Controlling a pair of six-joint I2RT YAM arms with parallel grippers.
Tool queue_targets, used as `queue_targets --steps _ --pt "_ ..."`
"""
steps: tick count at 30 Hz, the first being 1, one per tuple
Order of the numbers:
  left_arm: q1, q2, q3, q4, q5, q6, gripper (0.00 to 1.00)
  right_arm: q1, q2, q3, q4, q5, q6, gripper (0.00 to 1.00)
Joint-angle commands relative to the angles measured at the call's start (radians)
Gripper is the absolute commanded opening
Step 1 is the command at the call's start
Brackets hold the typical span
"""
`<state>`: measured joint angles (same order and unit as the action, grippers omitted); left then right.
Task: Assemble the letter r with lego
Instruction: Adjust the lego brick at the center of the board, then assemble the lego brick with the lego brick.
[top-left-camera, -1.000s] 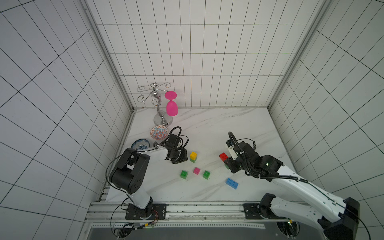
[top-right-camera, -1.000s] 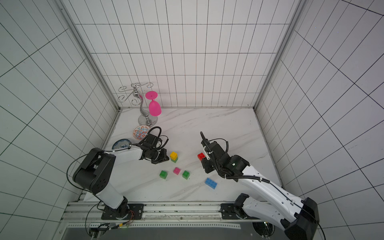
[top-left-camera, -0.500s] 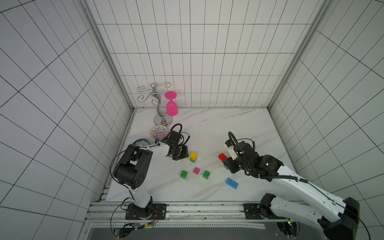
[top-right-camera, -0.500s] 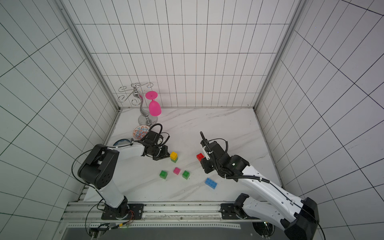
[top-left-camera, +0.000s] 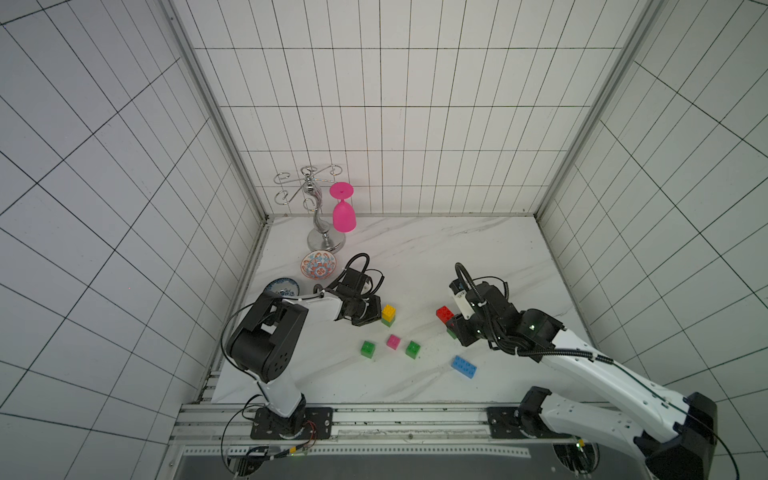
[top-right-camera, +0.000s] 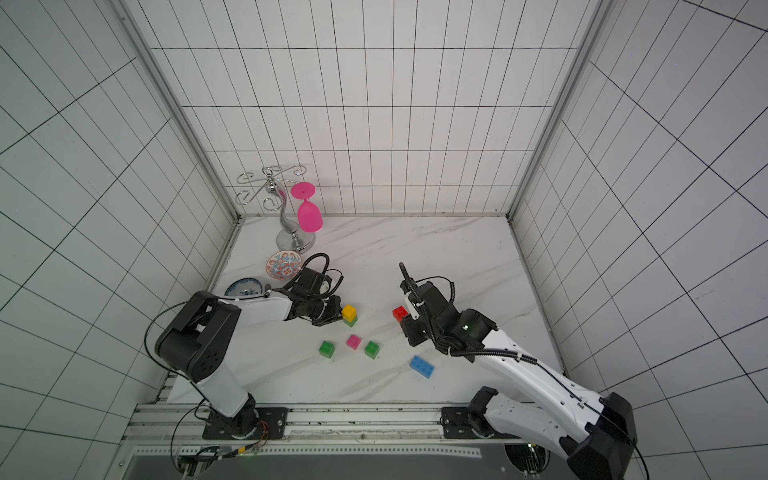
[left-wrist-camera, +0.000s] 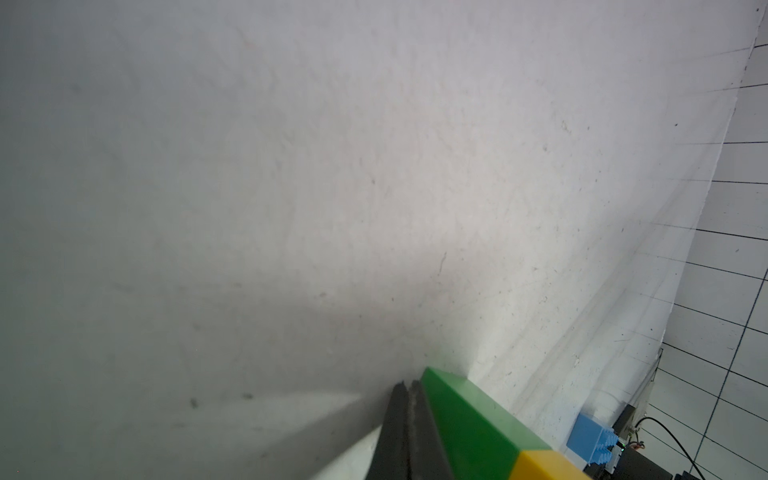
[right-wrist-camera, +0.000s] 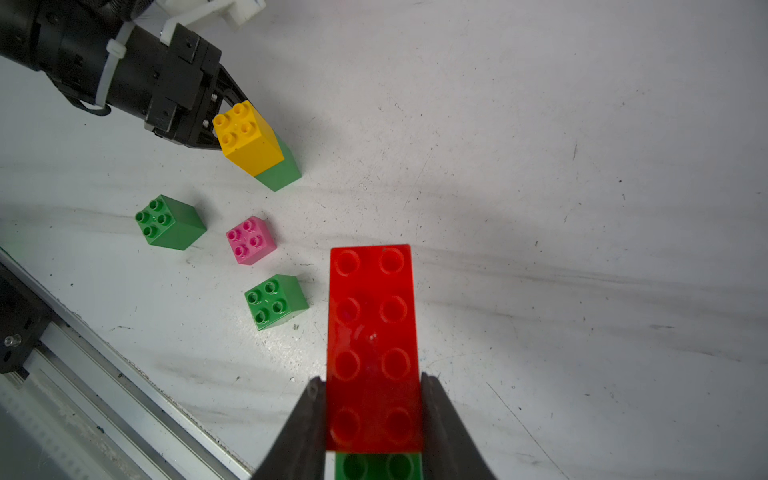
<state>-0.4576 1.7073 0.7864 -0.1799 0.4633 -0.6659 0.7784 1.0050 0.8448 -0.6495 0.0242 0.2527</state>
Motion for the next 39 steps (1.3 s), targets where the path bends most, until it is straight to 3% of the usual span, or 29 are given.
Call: queue_targets --steps 1,10,20,27,32,38,39 --pt "-0.009 -0.014 -0.065 -0.02 -0.029 -0.042 0.0 -0.007 -0.023 -0.026 0.03 0.013 -0.035 0.0" --pt "-0.018 -0.064 -0.159 0.068 -0.012 -0.11 0.0 -0.022 -0.061 -0.069 0.109 0.057 -0.066 0.0" --pt "-0.053 -0.092 -0.172 0.142 0.001 -0.181 0.0 -0.03 -0.048 -0.126 0.178 -0.063 -0.189 0.0" --pt "-0.045 -0.156 -0.186 0.1 -0.019 -0.157 0.0 -0.063 0.022 -0.143 0.255 -0.22 -0.389 0.0" --pt "0.027 -0.252 -0.207 0.028 -0.017 -0.113 0.0 -0.091 0.106 -0.083 0.345 -0.339 -0.588 0.0" --pt "0.194 -0.405 -0.185 -0.134 0.055 -0.011 0.0 -0.194 0.261 0.029 0.337 -0.589 -0.813 0.0" --pt "0.217 -0.426 -0.173 -0.166 0.065 0.009 0.04 -0.205 0.277 0.036 0.337 -0.615 -0.849 0.0"
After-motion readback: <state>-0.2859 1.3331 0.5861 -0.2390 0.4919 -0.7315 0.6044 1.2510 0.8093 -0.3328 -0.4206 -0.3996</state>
